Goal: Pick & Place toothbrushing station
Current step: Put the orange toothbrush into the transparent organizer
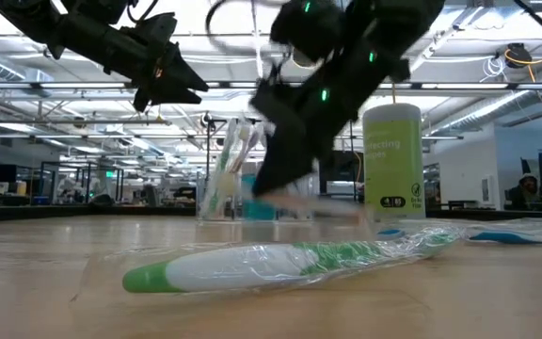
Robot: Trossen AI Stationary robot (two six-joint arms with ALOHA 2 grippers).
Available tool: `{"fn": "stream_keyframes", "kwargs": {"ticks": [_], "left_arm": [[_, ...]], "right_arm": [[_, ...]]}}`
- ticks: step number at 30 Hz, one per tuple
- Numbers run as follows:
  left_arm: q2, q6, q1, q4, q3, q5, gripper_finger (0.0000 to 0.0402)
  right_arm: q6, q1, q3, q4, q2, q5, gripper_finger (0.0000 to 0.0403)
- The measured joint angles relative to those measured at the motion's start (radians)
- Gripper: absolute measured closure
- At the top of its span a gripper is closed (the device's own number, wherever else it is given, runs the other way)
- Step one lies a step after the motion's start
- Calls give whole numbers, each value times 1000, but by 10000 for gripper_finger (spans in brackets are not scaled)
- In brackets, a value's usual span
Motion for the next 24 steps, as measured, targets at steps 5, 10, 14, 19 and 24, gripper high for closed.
{"fn": "stream_keyframes", "kwargs": {"ticks": [5,10,14,19,24], "left_arm": [[0,0,0,-8,0,1,220],[0,0,-1,-14,0,3,220],[0,0,-1,-5,0,3,220],[0,0,-1,-5,0,3,220],[0,10,-1,-4,0,3,220]], "right_arm": [[-94,0,1,-5,-146,120,398],[-261,7,-15,91,-261,430,402],[-450,-26,-121,506,-272,509,403],[-575,-96,-268,911,-217,508,402],[-575,-173,-363,1072,-149,513,403]]}}
